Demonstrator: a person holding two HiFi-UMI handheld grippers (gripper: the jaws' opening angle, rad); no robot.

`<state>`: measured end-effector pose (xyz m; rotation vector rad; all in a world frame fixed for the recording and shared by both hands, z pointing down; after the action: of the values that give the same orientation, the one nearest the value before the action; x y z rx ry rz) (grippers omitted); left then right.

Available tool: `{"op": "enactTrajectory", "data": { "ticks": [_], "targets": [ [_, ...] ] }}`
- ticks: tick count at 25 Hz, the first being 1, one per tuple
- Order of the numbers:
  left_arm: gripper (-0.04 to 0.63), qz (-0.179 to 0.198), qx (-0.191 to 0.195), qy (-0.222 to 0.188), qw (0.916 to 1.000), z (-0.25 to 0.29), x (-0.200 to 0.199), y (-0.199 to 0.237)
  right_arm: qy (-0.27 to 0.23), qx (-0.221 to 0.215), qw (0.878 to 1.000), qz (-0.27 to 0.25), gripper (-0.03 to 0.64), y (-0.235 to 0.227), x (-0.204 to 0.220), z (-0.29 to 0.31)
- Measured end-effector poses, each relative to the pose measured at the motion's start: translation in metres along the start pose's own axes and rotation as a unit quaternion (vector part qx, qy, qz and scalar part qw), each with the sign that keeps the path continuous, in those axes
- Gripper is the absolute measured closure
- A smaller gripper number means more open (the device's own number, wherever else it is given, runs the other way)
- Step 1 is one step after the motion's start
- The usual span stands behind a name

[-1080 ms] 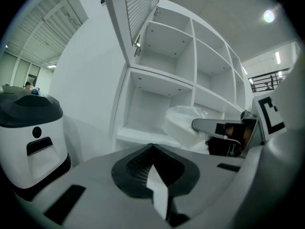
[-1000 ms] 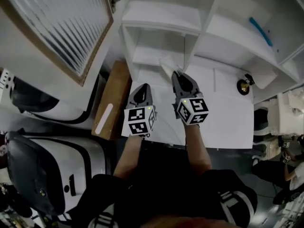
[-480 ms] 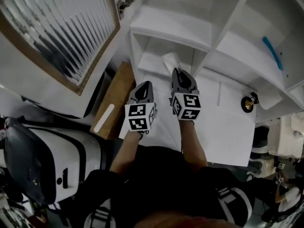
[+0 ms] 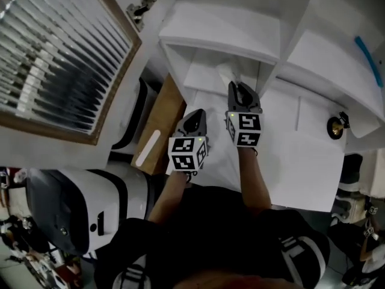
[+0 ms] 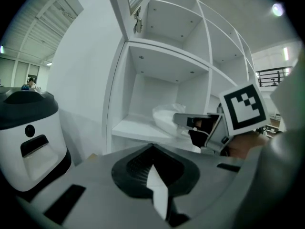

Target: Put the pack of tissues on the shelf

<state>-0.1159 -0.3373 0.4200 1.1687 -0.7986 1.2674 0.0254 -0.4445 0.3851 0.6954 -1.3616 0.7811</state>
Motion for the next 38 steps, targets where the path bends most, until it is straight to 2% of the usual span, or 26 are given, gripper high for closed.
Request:
{"op": "enactTrajectory", "data": {
  "ticks": [2,5,6,10,13,17,25,31,38],
  "targets": [
    [0.584,-0.001,0.004,0.003,1.0000,0.004,0.001,-0.001,0.007,-0.019,1.000,0.001,0.567,-0.002,0.000,0.003],
    [0.584,-0.004,0.014,-0.002,0.9999,0.005,-0.001,-0.005,0.016,-0.046,0.999,0.005,0.448,-0.002,0.001,0.002],
    [0.586,-0.004,0.017,-0.005,0.9998,0.004,-0.002,-0.007,0.013,-0.054,0.998,0.004,0.432,-0.001,-0.002,-0.003],
    [0.584,-0.003,0.034,-0.026,0.9991,-0.008,-0.010,-0.015,-0.029,-0.061,0.998,-0.006,0.426,0.004,-0.022,-0.036],
    [0.584,-0.001,0.052,-0.044,0.9977,-0.019,-0.014,-0.024,-0.046,-0.046,0.998,-0.011,0.426,0.004,-0.031,-0.060],
    [0.585,-0.003,0.070,-0.050,0.9963,-0.039,-0.009,-0.028,-0.050,-0.018,0.998,-0.015,0.432,0.011,-0.030,-0.087],
    [0.584,-0.012,0.069,-0.048,0.9964,-0.074,-0.004,-0.002,-0.037,-0.004,0.999,0.004,0.529,0.047,-0.023,-0.104],
    [0.586,-0.020,0.108,-0.023,0.9937,-0.080,0.008,0.002,-0.020,0.022,0.999,0.024,0.580,0.068,-0.008,-0.133],
    [0.585,-0.039,0.145,0.026,0.9884,-0.078,0.047,-0.011,0.022,0.041,0.998,0.051,0.594,0.078,0.032,-0.176]
  ]
}}
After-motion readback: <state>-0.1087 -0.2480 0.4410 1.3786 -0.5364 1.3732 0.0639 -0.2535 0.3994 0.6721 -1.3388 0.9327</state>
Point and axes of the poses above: the fingertips, and each gripper's own axes: z forward along the fingers, y to its left, x out of its underside, the point moved 9 cm from there along -z, backward along the fingers, and after that the axes turned 5 degrees about -y, right-handed, at the moved point
